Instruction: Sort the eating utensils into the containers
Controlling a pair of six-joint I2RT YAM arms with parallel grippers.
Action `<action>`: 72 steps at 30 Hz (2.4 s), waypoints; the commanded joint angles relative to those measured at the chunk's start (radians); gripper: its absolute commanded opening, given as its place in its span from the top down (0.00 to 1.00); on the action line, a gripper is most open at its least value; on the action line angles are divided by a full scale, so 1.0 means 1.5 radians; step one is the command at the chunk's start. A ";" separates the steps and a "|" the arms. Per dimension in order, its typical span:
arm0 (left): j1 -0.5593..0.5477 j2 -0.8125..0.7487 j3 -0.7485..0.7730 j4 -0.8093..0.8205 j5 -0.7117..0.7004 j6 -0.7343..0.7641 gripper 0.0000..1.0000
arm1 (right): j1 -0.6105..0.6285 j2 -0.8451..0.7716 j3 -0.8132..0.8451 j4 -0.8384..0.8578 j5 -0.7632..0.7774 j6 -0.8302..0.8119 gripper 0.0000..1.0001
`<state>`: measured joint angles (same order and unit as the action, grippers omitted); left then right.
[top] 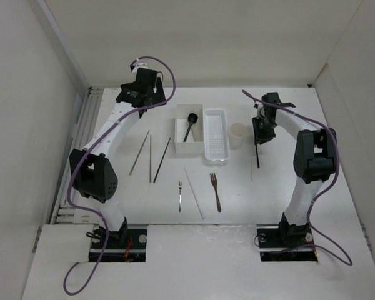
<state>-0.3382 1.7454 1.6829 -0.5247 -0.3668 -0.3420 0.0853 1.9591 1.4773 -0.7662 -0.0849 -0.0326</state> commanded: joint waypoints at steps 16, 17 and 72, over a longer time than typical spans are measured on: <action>0.004 -0.038 -0.009 0.005 -0.008 -0.001 0.05 | 0.025 0.044 -0.028 0.021 0.081 0.052 0.66; 0.004 -0.038 -0.009 0.005 -0.008 -0.001 0.05 | 0.031 0.044 -0.028 0.029 0.081 0.060 0.67; 0.004 -0.050 -0.034 0.005 -0.052 -0.008 0.04 | 0.257 0.029 0.341 -0.007 0.080 0.245 1.00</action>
<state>-0.3382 1.7302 1.6428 -0.5228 -0.4202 -0.3431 0.4431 1.9766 1.9930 -0.8047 0.0849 0.2985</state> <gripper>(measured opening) 0.960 0.022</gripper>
